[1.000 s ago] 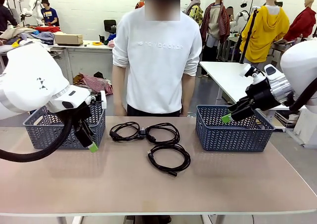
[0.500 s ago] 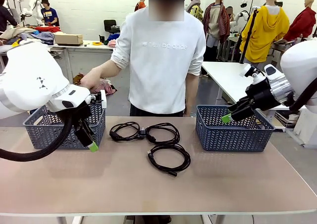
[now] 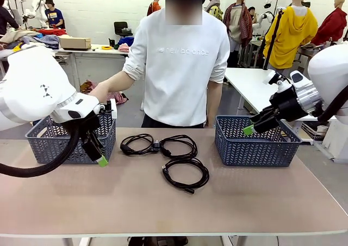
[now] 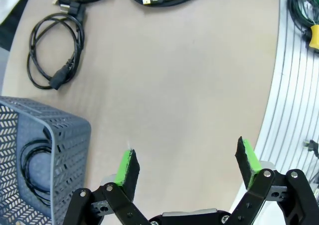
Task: Organize the cables according to human instructions.
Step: Pick up a bundle of cables and place it in the basket indicated by the human.
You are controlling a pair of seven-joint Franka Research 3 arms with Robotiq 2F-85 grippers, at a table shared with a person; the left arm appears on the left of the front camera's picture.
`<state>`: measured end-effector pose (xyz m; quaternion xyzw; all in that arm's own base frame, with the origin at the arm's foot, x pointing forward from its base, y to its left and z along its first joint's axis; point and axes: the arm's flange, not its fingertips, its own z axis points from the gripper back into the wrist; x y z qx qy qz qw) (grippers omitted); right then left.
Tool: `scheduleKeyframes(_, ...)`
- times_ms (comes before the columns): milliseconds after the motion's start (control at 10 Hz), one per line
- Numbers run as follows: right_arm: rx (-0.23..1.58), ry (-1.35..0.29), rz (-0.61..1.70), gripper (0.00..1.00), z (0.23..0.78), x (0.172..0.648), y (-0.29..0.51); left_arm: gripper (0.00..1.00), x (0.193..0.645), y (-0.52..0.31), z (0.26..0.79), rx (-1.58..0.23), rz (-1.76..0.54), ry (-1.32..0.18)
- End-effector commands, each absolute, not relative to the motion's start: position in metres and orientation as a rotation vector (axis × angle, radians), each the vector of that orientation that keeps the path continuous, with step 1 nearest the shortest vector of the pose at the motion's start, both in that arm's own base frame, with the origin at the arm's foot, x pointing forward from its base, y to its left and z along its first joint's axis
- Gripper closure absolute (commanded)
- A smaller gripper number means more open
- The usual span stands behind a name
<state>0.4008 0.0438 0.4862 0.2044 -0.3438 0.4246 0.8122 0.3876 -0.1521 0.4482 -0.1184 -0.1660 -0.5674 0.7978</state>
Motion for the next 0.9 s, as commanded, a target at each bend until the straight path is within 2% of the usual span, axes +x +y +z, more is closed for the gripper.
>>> scheduleKeyframes(0,0.450,-0.761,0.925,0.00,0.485,0.404,0.043,0.00,0.388,-0.151,0.450,-0.248,-1.212,-0.357)
scheduleKeyframes(500,0.450,-0.761,0.925,0.00,0.485,0.404,0.043,0.00,0.388,-0.152,0.448,-0.254,-1.218,-0.356)
scheduleKeyframes(800,0.450,-0.761,0.925,0.00,0.485,0.404,0.043,0.00,0.428,-0.191,0.453,-0.131,-1.354,-0.278)
